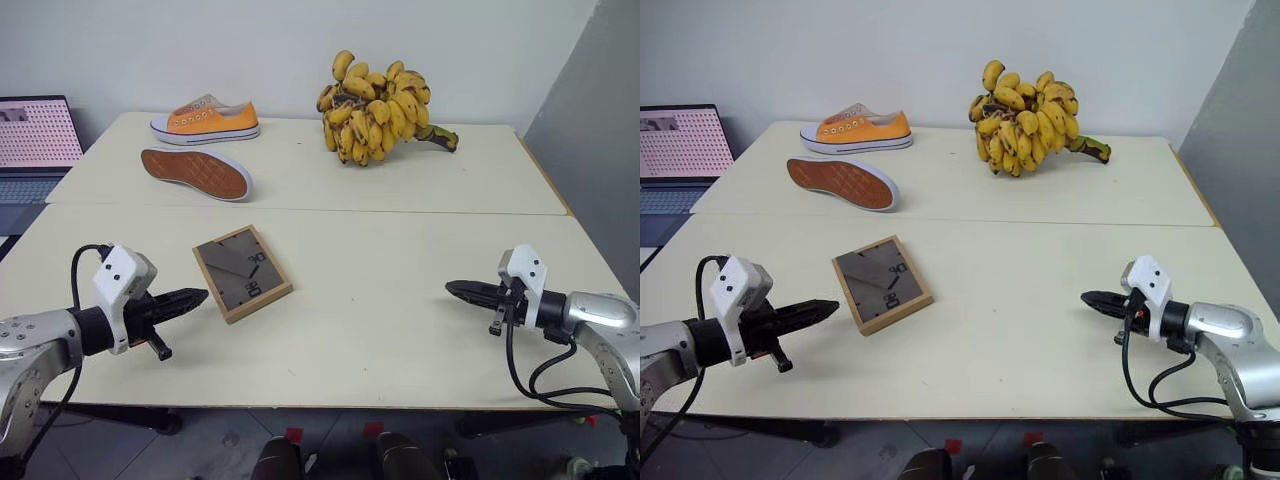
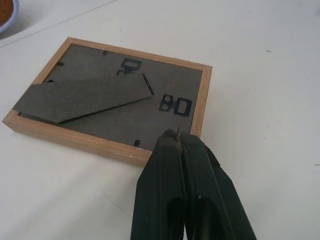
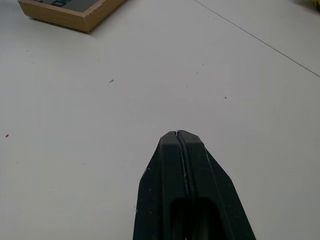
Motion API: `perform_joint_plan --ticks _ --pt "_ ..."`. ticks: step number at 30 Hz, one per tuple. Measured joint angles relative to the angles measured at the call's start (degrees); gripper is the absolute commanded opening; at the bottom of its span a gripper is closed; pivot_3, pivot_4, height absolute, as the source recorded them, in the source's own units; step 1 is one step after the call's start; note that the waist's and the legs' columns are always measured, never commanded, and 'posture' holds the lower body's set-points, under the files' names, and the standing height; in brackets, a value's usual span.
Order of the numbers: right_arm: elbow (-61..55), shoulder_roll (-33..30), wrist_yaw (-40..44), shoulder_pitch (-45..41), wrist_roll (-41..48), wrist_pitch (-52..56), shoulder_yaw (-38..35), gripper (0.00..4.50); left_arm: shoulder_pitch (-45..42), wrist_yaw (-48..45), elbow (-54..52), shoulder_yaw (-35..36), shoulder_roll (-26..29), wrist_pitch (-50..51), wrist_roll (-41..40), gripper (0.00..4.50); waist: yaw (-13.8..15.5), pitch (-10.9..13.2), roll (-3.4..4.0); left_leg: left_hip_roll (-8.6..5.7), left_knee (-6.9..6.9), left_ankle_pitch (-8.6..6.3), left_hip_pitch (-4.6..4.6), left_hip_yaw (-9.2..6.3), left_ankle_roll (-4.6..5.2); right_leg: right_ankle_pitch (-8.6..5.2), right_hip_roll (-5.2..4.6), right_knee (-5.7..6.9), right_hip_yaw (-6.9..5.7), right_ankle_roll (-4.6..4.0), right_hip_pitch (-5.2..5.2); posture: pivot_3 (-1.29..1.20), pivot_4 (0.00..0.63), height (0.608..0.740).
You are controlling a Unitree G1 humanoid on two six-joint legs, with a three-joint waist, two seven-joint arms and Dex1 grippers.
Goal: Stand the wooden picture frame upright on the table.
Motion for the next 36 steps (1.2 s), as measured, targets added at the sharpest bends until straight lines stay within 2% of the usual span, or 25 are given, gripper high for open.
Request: perform_joint_plan --ticks 7,23,31,36 --pt "-0.31 0.98 -1.44 -0.58 0.15 1.09 -0.01 0.0 -4.06 5.41 0.01 -0.44 -1.26 2.02 0.64 0.02 0.01 0.0 0.0 -0.01 0.01 0.0 0.0 0.0 0.0 0.01 0.0 0.0 0.0 0.01 0.0 0.0 0.15 0.74" --pt "-0.46 1.83 -4.1 -1.16 -0.38 1.29 -0.01 0.0 -6.7 9.94 1.91 -0.54 -2.97 2.64 1.23 0.02 -0.01 0.0 0.0 -0.01 0.01 0.0 0.0 0.0 0.0 0.03 0.01 0.02 -0.01 -0.01 0.01 0.0 0.15 0.74" --pt "-1.75 2.73 -6.44 -1.07 -0.3 2.59 -0.18 0.0 -9.98 20.78 10.78 -0.51 -7.83 2.01 8.01 0.02 0.02 -0.01 -0.01 -0.01 0.03 0.0 -0.01 -0.02 0.0 0.07 0.02 0.03 -0.01 -0.06 0.02 0.0 0.15 0.74" --pt "-3.72 3.81 -8.0 -0.17 -0.05 3.81 -0.34 0.0 -15.13 25.63 16.24 -2.54 -11.3 -0.45 12.1 0.02 0.25 -0.03 -0.02 -0.05 0.07 0.0 0.01 -0.07 0.0 0.18 0.0 0.04 -0.06 -0.21 0.08 0.0 0.15 0.74"
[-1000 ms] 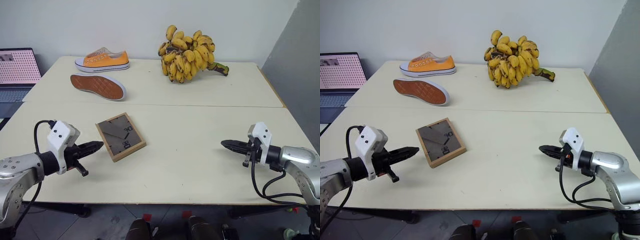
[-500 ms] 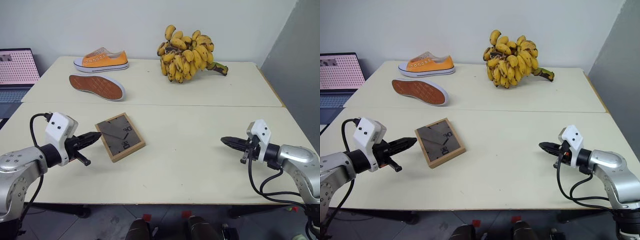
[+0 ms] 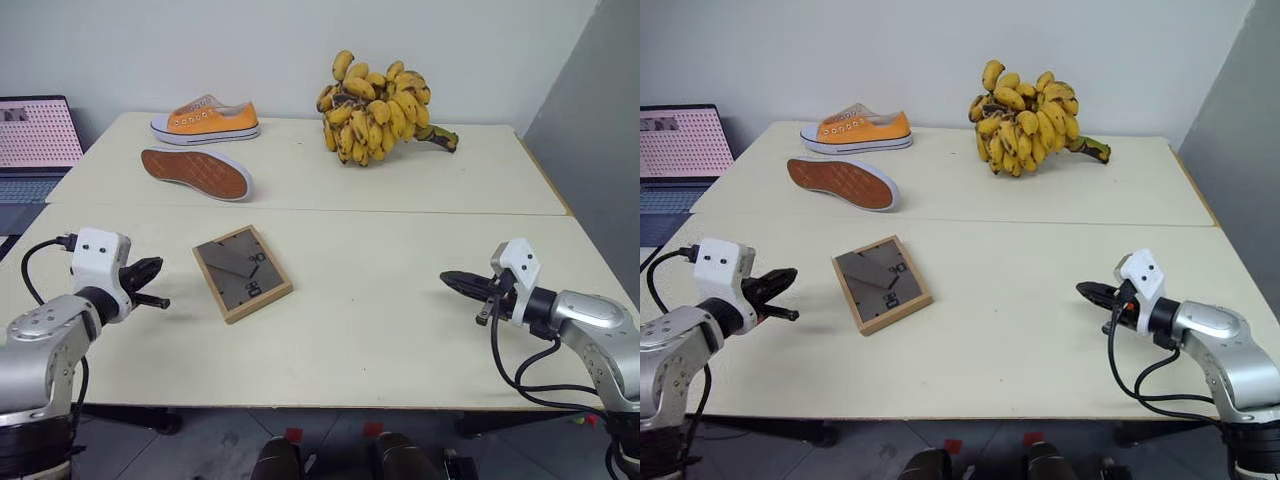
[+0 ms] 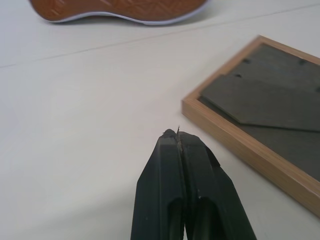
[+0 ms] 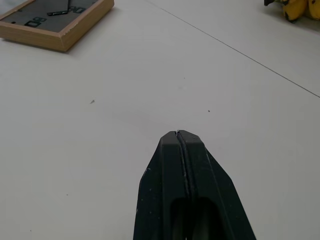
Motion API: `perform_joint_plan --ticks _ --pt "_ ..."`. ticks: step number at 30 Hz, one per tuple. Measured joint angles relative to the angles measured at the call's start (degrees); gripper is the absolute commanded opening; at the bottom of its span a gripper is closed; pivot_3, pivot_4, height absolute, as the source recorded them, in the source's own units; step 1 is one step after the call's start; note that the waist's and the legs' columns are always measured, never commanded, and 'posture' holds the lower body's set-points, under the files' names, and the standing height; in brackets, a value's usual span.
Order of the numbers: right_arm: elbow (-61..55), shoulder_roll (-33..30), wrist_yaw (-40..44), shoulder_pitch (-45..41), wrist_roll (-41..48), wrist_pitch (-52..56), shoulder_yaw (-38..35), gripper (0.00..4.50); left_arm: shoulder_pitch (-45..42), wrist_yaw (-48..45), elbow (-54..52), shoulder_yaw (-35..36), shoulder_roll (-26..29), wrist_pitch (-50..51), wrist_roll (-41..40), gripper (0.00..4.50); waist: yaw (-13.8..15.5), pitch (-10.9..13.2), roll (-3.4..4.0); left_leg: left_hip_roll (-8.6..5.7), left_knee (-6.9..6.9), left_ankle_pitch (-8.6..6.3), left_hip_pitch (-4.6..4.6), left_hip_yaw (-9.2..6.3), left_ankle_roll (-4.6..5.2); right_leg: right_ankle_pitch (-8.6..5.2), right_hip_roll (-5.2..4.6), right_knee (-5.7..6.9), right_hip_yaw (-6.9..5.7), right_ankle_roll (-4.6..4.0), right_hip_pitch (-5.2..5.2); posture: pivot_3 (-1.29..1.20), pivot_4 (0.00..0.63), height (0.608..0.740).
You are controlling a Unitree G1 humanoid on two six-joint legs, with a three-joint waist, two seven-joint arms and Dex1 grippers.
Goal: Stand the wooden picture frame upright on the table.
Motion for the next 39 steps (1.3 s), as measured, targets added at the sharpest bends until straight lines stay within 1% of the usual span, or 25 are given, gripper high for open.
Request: perform_joint_plan --ticks 4,8,15,20,23,28,31,36,39 --pt "-1.42 0.84 -1.42 0.76 0.28 0.63 -0.15 0.0 -5.66 2.76 7.45 -3.41 -3.87 -2.39 2.93 0.02 0.21 -0.01 -0.02 -0.01 0.03 0.0 -0.01 -0.02 0.0 0.03 0.01 0.0 -0.02 0.02 0.01 0.0 0.15 0.74" --pt "-2.61 1.14 -2.92 2.01 0.85 1.1 -1.32 0.0 -10.59 4.33 15.08 -6.18 -6.56 -5.42 5.29 0.02 0.21 -0.02 -0.03 -0.01 0.02 0.0 -0.02 -0.04 0.0 0.04 0.01 0.0 -0.03 0.01 0.01 0.0 0.15 0.74" --pt "-4.67 1.23 -5.5 4.18 1.63 1.52 -4.12 0.0 -20.12 9.52 32.21 -6.16 -10.01 -11.46 8.39 0.02 0.32 -0.05 -0.03 -0.03 0.06 0.01 0.02 -0.09 0.0 0.05 0.02 0.09 -0.07 0.01 0.05 0.0 0.15 0.74" --pt "-6.55 1.76 -7.29 6.16 1.82 2.25 -5.73 0.0 -25.77 9.58 42.66 -7.92 -12.32 -18.28 11.04 0.02 1.3 -0.1 0.01 -0.08 0.11 0.01 0.08 -0.19 0.0 0.06 0.0 0.07 -0.16 0.03 0.24 0.0 0.15 0.74" --pt "-7.1 2.24 -7.86 6.95 1.91 2.39 -5.95 0.0 -28.67 9.37 46.7 -9.05 -13.82 -20.79 12.43 0.02 1.79 -0.11 0.03 -0.24 0.15 0.01 0.07 -0.33 0.0 0.06 -0.15 0.03 -0.31 0.05 0.34 0.0 0.15 0.74" --pt "-8.02 2.68 -8.45 7.08 2.06 2.42 -6.01 0.0 -32.5 6.6 49.04 -13.26 -18.59 -23.15 14.6 0.02 2.57 -0.11 0.03 -0.45 0.19 0.01 0.04 -0.6 0.01 0.07 -0.32 -0.1 -0.55 0.08 0.55 0.0 0.15 0.74" --pt "-8.02 3.19 -9.19 7.09 2.05 2.42 -6.0 0.0 -33.88 3.36 49.16 -16.21 -21.21 -23.51 15.5 0.02 2.71 -0.12 0.03 -0.5 0.19 0.01 0.03 -0.78 0.01 0.08 -0.35 -0.09 -0.72 0.08 0.61 0.0 0.15 0.74" --pt "-8.02 4.78 -9.79 6.98 1.66 2.38 -5.18 0.0 -34.22 -2.08 47.49 -20.64 -22.53 -23.64 17.01 0.02 2.68 -0.12 0.05 -0.51 0.18 0.02 0.02 -0.88 0.01 0.08 -0.35 -0.07 -0.81 0.08 0.62 0.0 0.15 0.74" --pt "-8.02 5.23 -9.94 6.96 1.52 2.22 -4.48 0.0 -34.74 -3.31 47.66 -21.52 -22.7 -23.75 17.52 0.02 2.64 -0.12 0.05 -0.52 0.18 0.02 0.0 -0.93 0.01 0.08 -0.36 -0.08 -0.85 0.08 0.63 0.0 0.15 0.74"
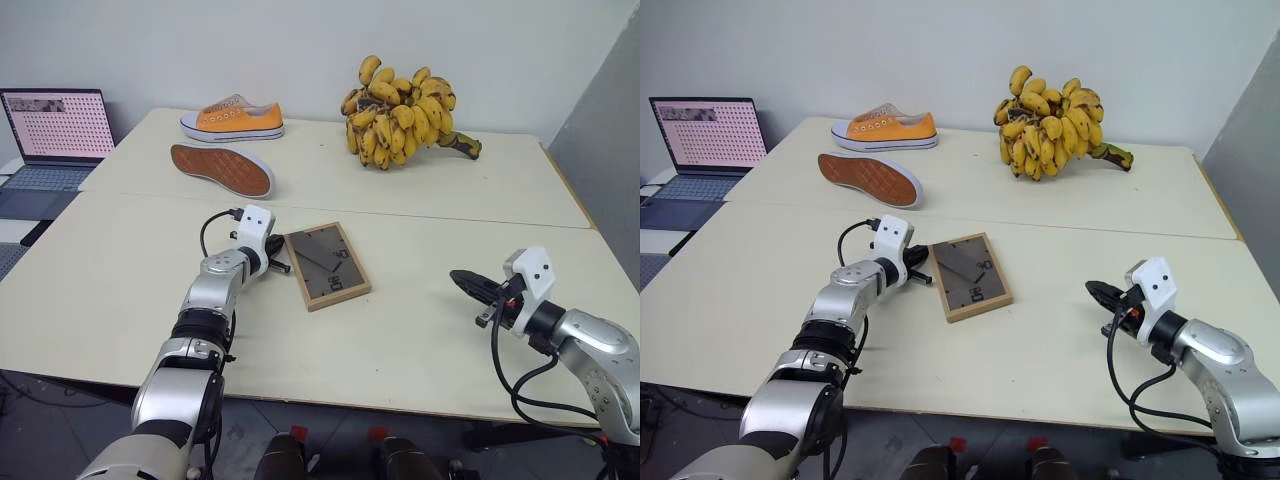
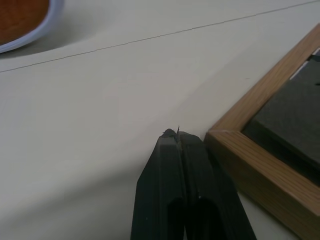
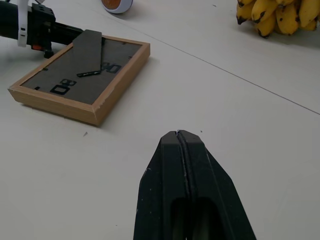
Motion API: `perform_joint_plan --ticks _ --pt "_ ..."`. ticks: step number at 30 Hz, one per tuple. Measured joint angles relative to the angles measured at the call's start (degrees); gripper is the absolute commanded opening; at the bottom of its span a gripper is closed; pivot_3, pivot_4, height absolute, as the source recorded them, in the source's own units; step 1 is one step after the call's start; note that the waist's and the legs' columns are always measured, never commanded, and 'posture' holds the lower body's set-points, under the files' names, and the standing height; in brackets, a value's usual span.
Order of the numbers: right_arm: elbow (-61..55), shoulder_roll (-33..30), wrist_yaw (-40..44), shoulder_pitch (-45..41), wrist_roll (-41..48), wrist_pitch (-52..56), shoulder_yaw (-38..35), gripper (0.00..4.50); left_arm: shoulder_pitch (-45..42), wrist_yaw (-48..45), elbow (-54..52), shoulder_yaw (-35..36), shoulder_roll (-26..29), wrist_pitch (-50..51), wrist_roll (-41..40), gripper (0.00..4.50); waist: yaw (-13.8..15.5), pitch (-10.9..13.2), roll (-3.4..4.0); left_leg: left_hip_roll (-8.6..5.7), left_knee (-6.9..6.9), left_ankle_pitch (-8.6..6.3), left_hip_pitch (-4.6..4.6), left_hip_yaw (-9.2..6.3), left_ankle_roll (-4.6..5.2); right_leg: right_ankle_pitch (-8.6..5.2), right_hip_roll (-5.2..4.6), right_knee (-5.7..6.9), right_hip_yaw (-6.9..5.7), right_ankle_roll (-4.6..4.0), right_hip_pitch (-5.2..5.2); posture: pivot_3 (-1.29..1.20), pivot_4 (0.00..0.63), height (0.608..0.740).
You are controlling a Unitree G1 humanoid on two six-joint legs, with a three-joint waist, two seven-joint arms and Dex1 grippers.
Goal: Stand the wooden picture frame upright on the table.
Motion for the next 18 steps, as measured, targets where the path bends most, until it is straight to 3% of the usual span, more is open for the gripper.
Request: perform_joint_plan --ticks 6,14,18 --pt "3.77 0.5 -2.81 -0.25 -6.44 -4.93 2.33 0.0 -3.23 -0.8 4.82 -0.34 -1.35 -1.82 0.96 0.02 -0.01 0.0 -0.01 -0.08 0.01 0.01 -0.04 -0.09 0.01 0.0 -0.05 -0.02 -0.08 0.01 0.0 0.0 0.15 0.74" --pt "18.99 10.11 -11.19 -7.62 -19.33 -13.02 12.63 0.0 -5.21 -1.03 7.33 -1.2 -5.15 -3.53 1.38 0.02 -0.99 0.0 0.0 -0.11 -0.01 0.02 -0.07 -0.18 0.0 0.0 -0.07 0.02 -0.15 0.0 -0.01 0.0 0.15 0.74" --pt "23.48 12.81 -13.52 -9.81 -21.99 -14.08 13.87 0.0 -6.07 -1.12 8.29 -1.46 -6.07 -3.64 1.46 0.02 -1.1 0.01 0.01 -0.15 -0.02 0.02 -0.12 -0.23 0.0 0.0 -0.11 0.02 -0.2 0.0 -0.03 0.0 0.15 0.74"
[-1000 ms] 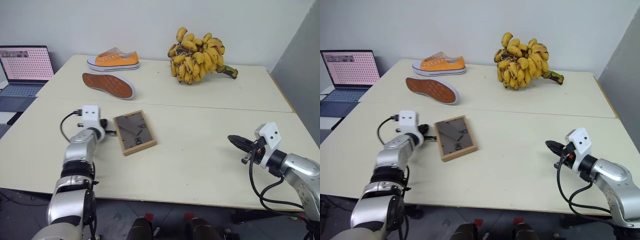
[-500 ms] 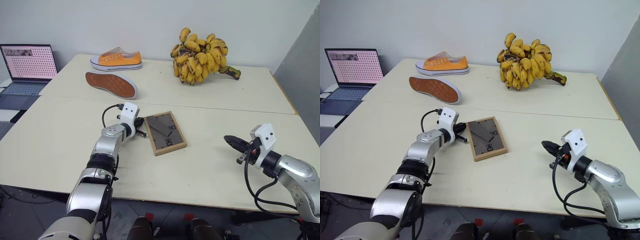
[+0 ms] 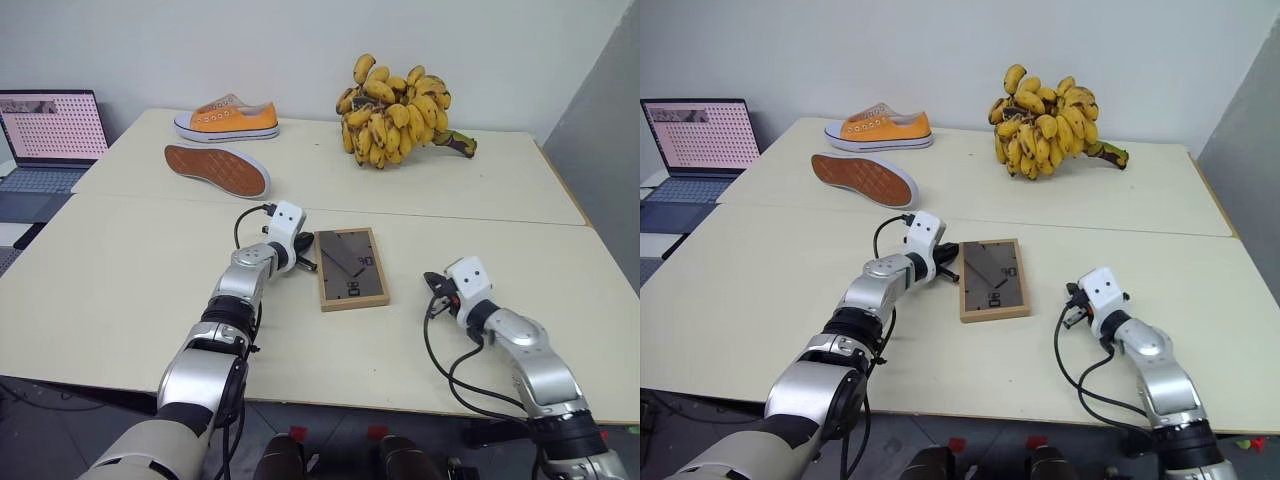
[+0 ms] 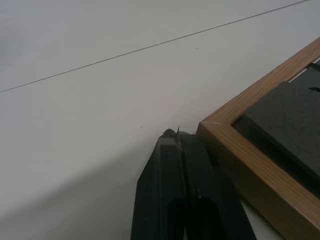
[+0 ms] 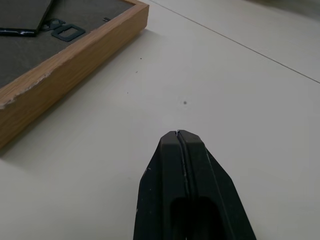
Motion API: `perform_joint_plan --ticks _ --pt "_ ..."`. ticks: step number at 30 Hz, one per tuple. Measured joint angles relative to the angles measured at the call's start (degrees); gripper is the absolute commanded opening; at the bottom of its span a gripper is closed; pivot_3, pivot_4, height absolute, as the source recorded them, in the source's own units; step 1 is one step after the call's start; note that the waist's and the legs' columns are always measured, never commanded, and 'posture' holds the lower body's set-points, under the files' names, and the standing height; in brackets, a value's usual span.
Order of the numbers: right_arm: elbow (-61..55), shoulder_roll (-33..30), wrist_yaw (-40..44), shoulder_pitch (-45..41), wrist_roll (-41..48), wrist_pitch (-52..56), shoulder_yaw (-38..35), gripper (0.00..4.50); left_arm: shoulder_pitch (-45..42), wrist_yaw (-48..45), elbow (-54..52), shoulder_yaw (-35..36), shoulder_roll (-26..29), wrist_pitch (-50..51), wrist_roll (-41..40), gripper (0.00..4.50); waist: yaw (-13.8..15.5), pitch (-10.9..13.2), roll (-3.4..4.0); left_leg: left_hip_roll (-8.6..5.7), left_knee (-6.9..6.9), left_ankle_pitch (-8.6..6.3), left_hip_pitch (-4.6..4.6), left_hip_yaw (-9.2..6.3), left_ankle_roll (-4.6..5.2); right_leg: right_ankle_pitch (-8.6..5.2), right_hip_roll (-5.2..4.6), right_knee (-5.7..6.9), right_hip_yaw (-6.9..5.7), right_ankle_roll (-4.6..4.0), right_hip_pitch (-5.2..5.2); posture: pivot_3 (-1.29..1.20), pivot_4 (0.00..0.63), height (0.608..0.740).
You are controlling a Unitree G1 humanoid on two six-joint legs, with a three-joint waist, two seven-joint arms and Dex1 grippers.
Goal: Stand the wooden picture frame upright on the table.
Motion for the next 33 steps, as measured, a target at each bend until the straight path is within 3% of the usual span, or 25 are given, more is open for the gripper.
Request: perform_joint_plan --ticks 4,11,24,28,33 --pt "0.59 1.45 -0.21 -0.12 -0.57 0.01 1.19 0.0 -0.42 0.0 0.47 -0.01 -0.46 -0.04 0.2 0.02 -0.09 0.0 0.0 0.0 0.0 0.0 0.0 -0.04 0.0 0.0 0.0 0.01 -0.04 0.0 0.01 0.0 0.15 0.74" --pt "-8.41 3.16 3.15 3.61 1.45 4.32 5.06 0.0 -2.1 -0.37 2.08 -0.02 -1.38 -0.69 0.31 0.02 -0.2 0.0 0.01 -0.01 0.01 0.0 -0.05 -0.13 0.0 0.0 0.0 0.01 -0.12 0.0 0.01 0.0 0.15 0.74" --pt "-12.99 4.48 1.34 5.59 1.82 8.71 4.26 0.0 -3.6 -2.32 3.34 -1.21 -3.27 -1.09 1.03 0.02 -0.34 0.0 0.01 -0.01 0.0 0.01 -0.07 -0.18 0.0 0.0 0.0 0.01 -0.17 0.0 0.01 0.0 0.15 0.74" --pt "-12.55 2.07 1.52 5.44 1.8 8.66 2.07 0.0 -2.87 -7.92 -0.13 -3.45 2.14 2.42 2.01 0.02 -0.51 0.01 0.02 -0.01 -0.02 0.01 -0.07 -0.18 0.0 0.0 0.01 0.02 -0.16 0.0 -0.01 0.0 0.15 0.74" --pt "-10.25 -2.11 3.19 5.2 1.81 7.25 -0.07 0.0 -0.62 -22.02 -11.63 -5.58 15.02 15.97 1.35 0.02 -1.64 0.05 0.08 0.0 -0.06 0.01 -0.06 -0.2 0.0 -0.02 0.02 0.04 -0.18 -0.03 -0.02 0.0 0.15 0.74"
